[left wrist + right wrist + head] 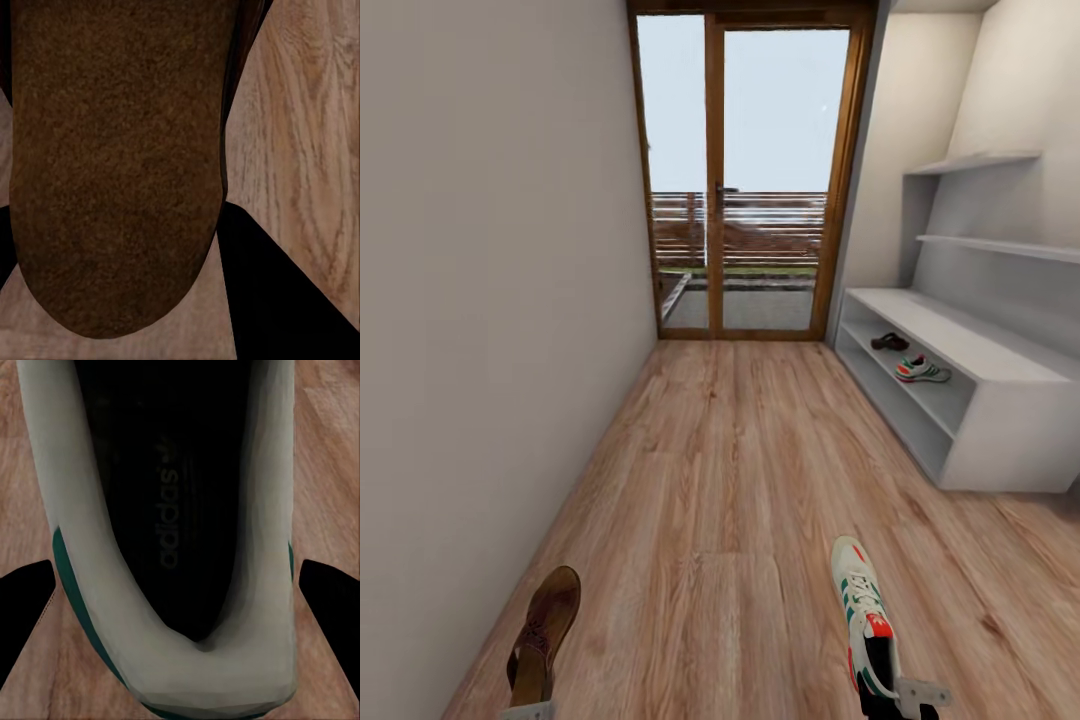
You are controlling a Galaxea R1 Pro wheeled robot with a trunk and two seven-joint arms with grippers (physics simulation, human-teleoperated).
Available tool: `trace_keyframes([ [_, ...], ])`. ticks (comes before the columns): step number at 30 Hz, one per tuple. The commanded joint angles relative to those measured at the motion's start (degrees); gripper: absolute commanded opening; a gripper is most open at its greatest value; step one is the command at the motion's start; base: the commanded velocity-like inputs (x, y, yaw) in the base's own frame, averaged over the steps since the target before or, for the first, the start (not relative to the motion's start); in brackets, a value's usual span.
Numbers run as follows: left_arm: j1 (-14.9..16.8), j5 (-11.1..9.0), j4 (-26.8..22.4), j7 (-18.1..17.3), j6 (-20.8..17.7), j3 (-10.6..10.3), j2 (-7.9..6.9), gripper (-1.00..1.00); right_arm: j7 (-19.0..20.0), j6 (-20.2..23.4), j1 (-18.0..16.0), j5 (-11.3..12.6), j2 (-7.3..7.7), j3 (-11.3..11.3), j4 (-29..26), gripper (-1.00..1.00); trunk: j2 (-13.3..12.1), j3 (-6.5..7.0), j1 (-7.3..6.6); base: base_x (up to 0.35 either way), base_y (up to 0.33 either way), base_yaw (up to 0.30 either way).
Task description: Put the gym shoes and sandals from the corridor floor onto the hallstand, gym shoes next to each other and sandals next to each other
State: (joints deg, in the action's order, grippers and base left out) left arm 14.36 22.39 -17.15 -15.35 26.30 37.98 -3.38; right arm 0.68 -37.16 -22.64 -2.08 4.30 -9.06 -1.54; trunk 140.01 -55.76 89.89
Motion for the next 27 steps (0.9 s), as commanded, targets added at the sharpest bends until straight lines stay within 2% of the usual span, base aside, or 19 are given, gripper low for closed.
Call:
trace_keyframes([
  [1,0.05,0.37,0.01,-0.39,0.16,0.51,0.02,-1.00,0.11,-0.18,-0.04,-0.21,0.00,-0.35,0.05,-1.00,0.02,-0.05,0.02,0.338,0.000,0.000],
  [27,0.05,0.41,0.01,-0.39,0.16,0.51,0.04,-1.00,0.13,-0.19,-0.04,-0.28,-0.02,-0.35,0.05,-1.00,0.02,-0.05,0.02,0.338,0.000,0.000],
])
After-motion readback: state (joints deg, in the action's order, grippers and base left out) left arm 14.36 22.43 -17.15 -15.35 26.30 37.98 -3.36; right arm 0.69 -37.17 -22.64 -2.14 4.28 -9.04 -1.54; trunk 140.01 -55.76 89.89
